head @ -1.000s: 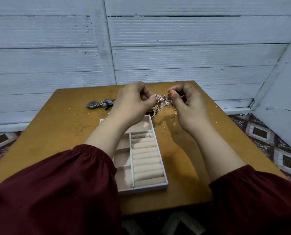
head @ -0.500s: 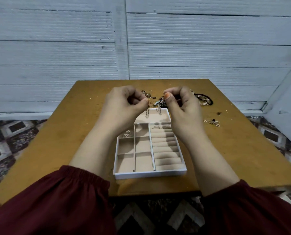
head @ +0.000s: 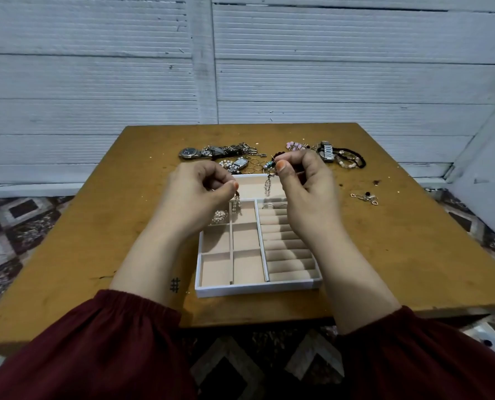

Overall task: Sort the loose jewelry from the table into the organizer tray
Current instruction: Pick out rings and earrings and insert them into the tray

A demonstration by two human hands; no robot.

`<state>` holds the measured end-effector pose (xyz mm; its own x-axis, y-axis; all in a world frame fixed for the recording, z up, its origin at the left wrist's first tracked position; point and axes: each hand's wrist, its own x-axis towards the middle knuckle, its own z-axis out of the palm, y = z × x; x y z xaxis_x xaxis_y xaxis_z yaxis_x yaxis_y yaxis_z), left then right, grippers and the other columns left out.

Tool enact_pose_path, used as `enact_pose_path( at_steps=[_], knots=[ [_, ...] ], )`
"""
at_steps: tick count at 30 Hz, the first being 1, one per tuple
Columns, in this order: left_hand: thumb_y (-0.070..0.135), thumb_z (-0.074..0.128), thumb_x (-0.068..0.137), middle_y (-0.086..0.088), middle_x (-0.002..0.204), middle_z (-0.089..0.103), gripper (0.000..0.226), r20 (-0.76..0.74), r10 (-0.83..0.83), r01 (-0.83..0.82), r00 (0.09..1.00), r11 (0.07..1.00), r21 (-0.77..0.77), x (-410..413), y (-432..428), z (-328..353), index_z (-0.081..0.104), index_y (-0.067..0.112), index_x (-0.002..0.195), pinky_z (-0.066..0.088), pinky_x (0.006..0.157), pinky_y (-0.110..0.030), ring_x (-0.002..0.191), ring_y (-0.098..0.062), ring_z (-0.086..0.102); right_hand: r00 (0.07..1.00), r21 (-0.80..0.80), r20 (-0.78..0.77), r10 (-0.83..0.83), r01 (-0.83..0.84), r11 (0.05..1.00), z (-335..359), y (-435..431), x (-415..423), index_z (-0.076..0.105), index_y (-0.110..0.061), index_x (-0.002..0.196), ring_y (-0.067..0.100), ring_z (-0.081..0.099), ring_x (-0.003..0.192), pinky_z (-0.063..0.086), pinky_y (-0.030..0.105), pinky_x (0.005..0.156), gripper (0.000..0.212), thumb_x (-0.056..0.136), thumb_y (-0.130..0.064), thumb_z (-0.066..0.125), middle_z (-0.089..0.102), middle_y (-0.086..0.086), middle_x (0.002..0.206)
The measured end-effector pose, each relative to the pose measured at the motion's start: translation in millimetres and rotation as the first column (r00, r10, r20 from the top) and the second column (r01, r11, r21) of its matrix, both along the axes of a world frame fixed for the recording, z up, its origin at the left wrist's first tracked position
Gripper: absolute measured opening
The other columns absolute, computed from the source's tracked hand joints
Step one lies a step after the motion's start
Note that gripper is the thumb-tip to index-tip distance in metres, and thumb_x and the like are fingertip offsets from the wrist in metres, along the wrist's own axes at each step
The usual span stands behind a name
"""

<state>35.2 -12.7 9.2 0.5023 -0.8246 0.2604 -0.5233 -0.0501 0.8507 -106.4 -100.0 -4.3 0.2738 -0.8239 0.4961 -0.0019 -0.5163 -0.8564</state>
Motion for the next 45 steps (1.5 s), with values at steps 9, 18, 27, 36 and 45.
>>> enact_pose_path(
  at_steps=[9,18,27,36,45],
  knots=[
    [0.020,0.072,0.081,0.012,0.057,0.058,0.014,0.193,-0.074,0.040,0.978,0.984,0.173,2,-5,-8,0.067,0.024,0.069,0.042,0.059,-0.025,0.055,-0.003,0.050,1.000,0.025,-0.015,-0.003,0.003,1.000,-2,3,-3,0.059,-0.027,0.089,-0.003,0.051,0.069,0.044,0.021,0.066,0.013,0.093,-0.014,0.057,0.060,-0.015,0.079],
    [0.035,0.071,0.079,0.015,0.065,0.066,0.012,0.400,-0.103,-0.028,0.910,0.951,0.308,1,-17,-13,0.068,0.028,0.070,0.055,0.069,-0.038,0.072,-0.010,0.063,1.000,0.045,-0.015,0.013,-0.012,0.999,-2,1,-6,0.061,-0.018,0.093,-0.002,0.054,0.074,0.045,0.016,0.068,0.007,0.093,-0.013,0.056,0.059,-0.013,0.081],
    [0.044,0.069,0.078,0.009,0.079,0.067,0.007,0.512,-0.035,-0.125,0.859,0.953,0.275,6,-28,-26,0.070,0.037,0.077,0.052,0.069,-0.037,0.084,-0.018,0.060,0.998,0.025,-0.061,0.013,-0.011,1.000,-3,4,-6,0.060,-0.027,0.087,0.000,0.051,0.066,0.046,0.023,0.063,0.013,0.093,-0.016,0.057,0.059,-0.016,0.074],
    [0.054,0.069,0.075,0.005,0.087,0.064,0.013,0.553,0.018,-0.162,0.833,0.963,0.213,3,-29,-31,0.066,0.041,0.077,0.037,0.066,-0.031,0.095,-0.020,0.050,0.997,0.037,-0.071,0.033,-0.031,0.999,-2,5,-2,0.058,-0.031,0.082,0.005,0.051,0.068,0.045,0.025,0.064,0.019,0.093,-0.016,0.057,0.058,-0.016,0.075],
    [0.038,0.074,0.078,0.014,0.066,0.065,0.012,0.238,0.154,-0.156,0.959,0.988,-0.012,7,-19,-23,0.070,0.028,0.072,0.049,0.062,-0.030,0.065,-0.006,0.058,0.996,0.038,-0.081,0.037,-0.034,0.999,3,7,-2,0.062,-0.025,0.089,-0.005,0.049,0.063,0.039,0.009,0.058,0.011,0.094,-0.016,0.058,0.058,-0.016,0.077]
  ],
)
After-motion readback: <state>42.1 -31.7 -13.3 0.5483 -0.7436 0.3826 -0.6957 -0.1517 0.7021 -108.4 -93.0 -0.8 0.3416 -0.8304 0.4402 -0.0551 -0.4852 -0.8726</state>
